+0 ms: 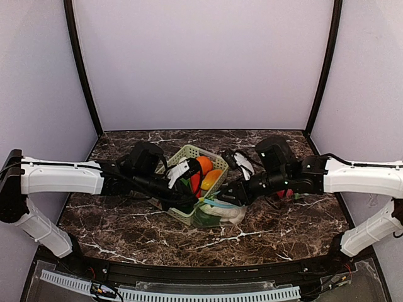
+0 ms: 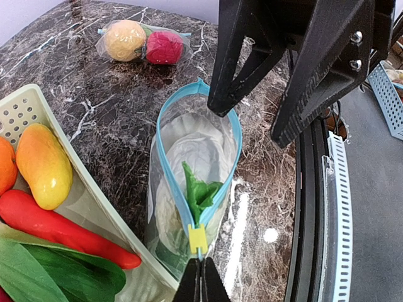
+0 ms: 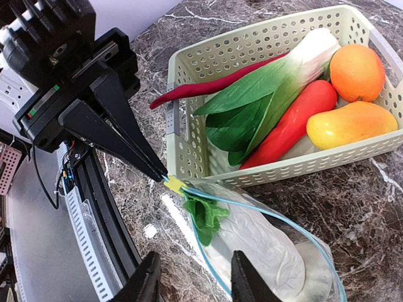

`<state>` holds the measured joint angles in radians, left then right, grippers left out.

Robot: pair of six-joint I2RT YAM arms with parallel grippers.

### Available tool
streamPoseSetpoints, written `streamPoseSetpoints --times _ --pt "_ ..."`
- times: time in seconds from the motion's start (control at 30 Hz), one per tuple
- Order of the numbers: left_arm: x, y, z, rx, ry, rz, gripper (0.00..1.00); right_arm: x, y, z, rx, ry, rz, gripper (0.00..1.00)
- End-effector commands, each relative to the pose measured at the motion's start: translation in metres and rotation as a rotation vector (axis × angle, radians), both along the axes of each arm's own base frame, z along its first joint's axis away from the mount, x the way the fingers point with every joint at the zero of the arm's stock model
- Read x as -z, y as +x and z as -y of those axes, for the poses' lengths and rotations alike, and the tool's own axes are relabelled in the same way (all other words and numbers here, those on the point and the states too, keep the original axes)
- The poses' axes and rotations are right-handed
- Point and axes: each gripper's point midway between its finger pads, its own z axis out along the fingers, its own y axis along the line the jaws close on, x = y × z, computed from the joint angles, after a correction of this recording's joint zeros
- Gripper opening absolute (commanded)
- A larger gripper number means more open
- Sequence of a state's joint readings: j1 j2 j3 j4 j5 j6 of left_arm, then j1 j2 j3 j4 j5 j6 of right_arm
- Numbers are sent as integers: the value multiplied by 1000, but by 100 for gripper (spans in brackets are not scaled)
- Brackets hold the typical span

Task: Place the food in the zip-top bag and seal the zipper
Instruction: Hold the zipper food storage bag at the center of the board, then hold the zipper from the zipper food storage bag.

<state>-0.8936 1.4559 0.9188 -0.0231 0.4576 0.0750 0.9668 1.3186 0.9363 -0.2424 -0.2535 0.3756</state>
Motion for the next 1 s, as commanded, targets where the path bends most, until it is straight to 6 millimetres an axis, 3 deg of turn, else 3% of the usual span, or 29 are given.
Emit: streamPoseSetpoints --times 0.0,0.2,0.57,0.8,0.97 --pt "-8 0 1 12 -28 5 1 -12 0 -19 -122 25 97 32" --pt "-8 -1 0 10 -25 -1 1 -14 1 -46 -185 85 84 25" --pt "-10 -1 1 20 -20 0 1 -11 -3 -69 -316 128 146 18" --pt "-12 -1 -1 9 -21 8 1 15 -3 -69 -329 89 113 15" --pt "-13 -1 -3 8 -18 11 1 29 -2 -64 -324 58 109 23"
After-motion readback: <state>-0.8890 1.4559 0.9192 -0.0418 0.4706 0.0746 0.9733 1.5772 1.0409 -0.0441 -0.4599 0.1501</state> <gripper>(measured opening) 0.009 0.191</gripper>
